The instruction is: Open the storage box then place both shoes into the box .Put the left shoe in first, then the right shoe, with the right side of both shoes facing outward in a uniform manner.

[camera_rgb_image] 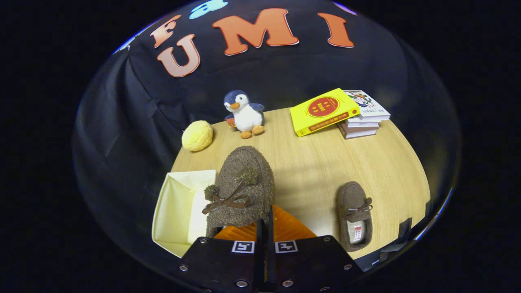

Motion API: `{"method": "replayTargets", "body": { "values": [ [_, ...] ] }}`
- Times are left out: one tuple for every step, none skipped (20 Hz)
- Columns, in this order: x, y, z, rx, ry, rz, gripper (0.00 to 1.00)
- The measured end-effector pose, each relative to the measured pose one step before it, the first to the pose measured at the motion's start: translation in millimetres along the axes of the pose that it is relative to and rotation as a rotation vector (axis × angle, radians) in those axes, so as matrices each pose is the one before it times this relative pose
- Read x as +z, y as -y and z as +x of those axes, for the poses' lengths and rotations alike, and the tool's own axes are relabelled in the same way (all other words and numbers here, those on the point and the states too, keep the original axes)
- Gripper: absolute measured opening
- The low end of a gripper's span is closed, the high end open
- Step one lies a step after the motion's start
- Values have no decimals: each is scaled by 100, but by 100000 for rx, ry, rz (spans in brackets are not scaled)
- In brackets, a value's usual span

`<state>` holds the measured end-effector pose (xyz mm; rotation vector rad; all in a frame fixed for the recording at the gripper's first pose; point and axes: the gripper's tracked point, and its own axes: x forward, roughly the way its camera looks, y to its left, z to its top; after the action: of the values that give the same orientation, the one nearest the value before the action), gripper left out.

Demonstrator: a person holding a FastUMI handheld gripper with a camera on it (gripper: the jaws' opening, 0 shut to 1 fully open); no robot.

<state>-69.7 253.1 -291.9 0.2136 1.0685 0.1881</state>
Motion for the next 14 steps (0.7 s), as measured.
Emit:
{"method": "replayTargets", "body": {
  "values": [
    [220,-1519,-170,1711,271,-810,4],
    [-30,-1435,58,1332,-201,-912,4],
    [-220,-1438,211,1249,-1016,-1170,4],
    [-394,-1425,203,1055,-1127,-1117,4],
    [-322,-1347,428,802,-1482,-1003,4],
    [-539,-1222,660,252,-1779,-513,4],
    [-401,-1251,605,335,-1900,-490,4],
    [-310,-1266,657,702,-1139,-547,4],
    [-286,-1269,956,604,-1148,-436,4],
    [-267,-1104,829,440,-1228,-416,4],
    [-486,-1022,804,172,-1751,-418,4],
    [-386,-822,925,41,-1742,-336,4],
    [-440,-802,905,-211,-1904,-427,4],
    [-505,-472,877,-986,-2112,-12,4]
  ]
}}
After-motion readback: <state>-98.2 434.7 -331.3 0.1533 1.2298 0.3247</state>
